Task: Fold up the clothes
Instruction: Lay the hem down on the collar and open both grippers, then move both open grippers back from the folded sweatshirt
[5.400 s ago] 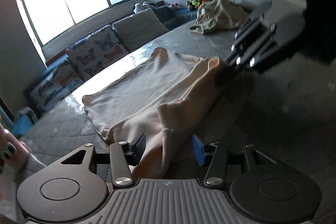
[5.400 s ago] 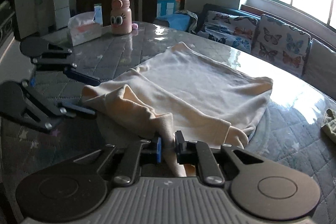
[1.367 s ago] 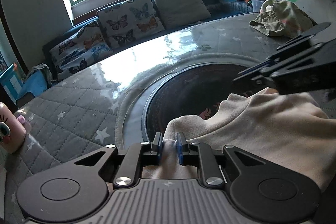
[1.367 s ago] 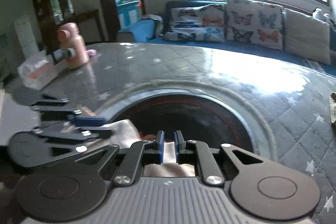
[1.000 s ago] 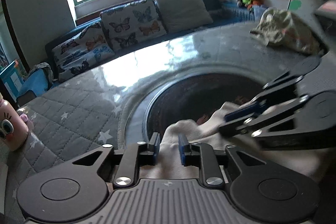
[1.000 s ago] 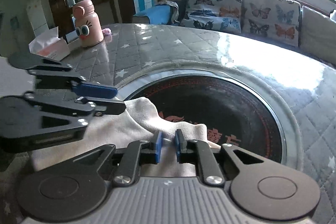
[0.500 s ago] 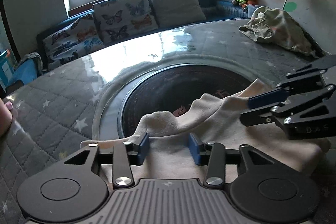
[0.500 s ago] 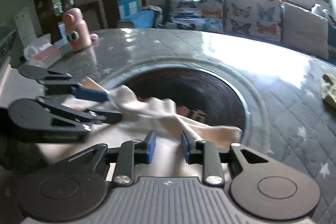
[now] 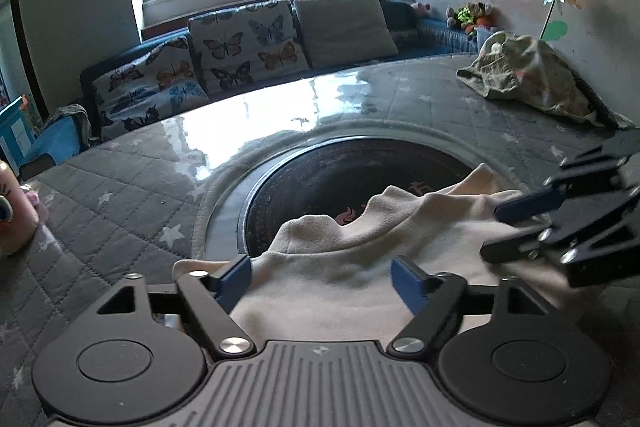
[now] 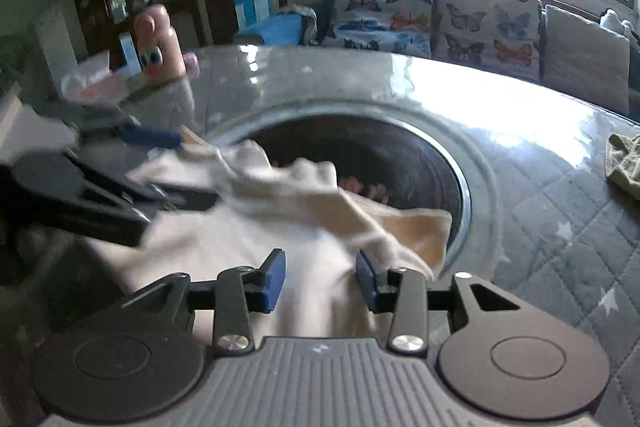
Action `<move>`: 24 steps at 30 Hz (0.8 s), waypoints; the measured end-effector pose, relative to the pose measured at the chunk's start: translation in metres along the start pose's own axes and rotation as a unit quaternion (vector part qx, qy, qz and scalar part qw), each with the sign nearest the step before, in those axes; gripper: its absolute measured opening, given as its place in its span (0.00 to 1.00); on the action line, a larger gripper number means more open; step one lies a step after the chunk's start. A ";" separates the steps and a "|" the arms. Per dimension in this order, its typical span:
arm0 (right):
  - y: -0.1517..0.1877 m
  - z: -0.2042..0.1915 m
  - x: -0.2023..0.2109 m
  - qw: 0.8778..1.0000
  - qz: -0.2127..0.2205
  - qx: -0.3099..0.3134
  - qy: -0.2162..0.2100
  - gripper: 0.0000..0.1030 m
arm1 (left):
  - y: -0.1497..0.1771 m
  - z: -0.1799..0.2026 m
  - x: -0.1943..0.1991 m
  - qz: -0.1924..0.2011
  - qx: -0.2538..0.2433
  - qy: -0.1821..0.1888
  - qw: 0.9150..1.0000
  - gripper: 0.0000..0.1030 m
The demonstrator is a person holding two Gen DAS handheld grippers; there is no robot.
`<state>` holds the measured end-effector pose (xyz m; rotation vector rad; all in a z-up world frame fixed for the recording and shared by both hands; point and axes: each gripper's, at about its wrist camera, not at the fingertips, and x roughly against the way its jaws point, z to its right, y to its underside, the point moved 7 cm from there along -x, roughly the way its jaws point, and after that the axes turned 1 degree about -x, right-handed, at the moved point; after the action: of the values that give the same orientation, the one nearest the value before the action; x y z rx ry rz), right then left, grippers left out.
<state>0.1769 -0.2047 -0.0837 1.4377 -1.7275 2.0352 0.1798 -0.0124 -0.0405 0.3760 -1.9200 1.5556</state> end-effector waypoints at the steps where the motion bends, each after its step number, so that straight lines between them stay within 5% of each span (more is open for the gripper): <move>1: 0.001 0.000 0.001 1.000 0.002 -0.001 0.002 0.39 | 0.001 0.001 0.005 0.003 -0.001 -0.004 1.000 0.89; 4: -0.002 -0.005 0.016 1.000 0.021 0.000 0.001 0.49 | 0.005 0.001 0.024 0.021 -0.007 -0.014 1.000 0.99; 11: 0.005 -0.040 0.038 0.998 0.045 0.053 -0.008 0.66 | 0.026 0.005 0.049 0.026 -0.012 -0.029 0.999 1.00; 24: 0.028 -0.061 0.029 0.993 0.055 0.103 0.026 0.70 | 0.057 0.006 0.044 0.012 0.004 -0.052 0.999 1.00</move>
<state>0.1083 -0.1782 -0.0775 1.3550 -1.6520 2.3461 0.1122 0.0043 -0.0575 0.4470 -2.0048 1.5886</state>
